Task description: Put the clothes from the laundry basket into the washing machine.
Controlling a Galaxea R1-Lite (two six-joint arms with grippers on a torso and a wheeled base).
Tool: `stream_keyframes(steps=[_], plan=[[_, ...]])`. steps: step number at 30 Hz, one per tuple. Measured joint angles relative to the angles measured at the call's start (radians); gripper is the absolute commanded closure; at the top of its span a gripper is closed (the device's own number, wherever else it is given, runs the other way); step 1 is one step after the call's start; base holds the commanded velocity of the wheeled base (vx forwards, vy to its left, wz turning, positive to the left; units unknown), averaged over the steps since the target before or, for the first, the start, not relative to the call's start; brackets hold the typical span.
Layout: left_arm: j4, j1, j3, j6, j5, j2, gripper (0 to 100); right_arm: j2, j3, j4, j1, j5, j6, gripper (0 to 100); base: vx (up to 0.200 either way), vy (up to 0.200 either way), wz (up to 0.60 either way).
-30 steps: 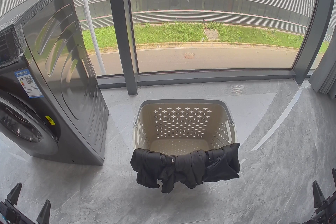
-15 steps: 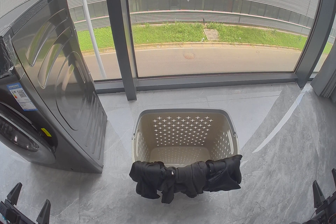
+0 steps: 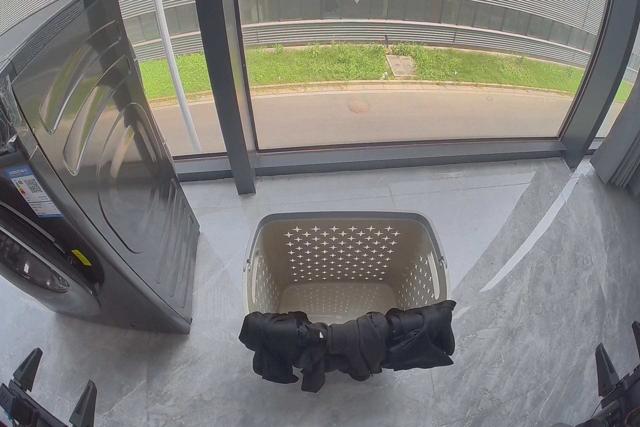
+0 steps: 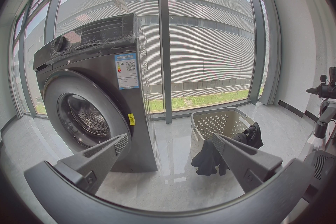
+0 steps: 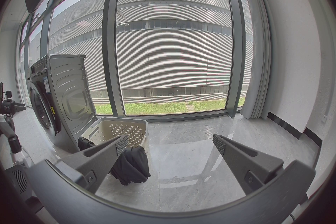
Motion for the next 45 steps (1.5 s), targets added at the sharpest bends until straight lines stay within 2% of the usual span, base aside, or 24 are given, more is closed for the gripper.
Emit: stream_keyframes(steps=[10,19,28,34,45], plan=[[0.0,-0.001,0.0,0.0,0.0,0.0,0,0.0,0.0,0.0,-0.001,0.0,0.0,0,0.0,0.0,0.0],[0.0,-0.001,0.0,-0.003,0.0,0.0,0,0.0,0.0,0.0,0.0,0.0,0.0,0,0.2,0.0,0.0],[0.0,0.0,0.0,-0.002,0.0,0.0,0,0.0,0.0,0.0,0.0,0.0,0.0,0,0.0,0.0,0.0],[0.0,-0.001,0.0,-0.003,0.0,0.0,0,0.0,0.0,0.0,0.0,0.0,0.0,0,0.2,0.0,0.0],[0.0,0.0,0.0,-0.003,0.0,0.0,0,0.0,0.0,0.0,0.0,0.0,0.0,0,0.0,0.0,0.0]])
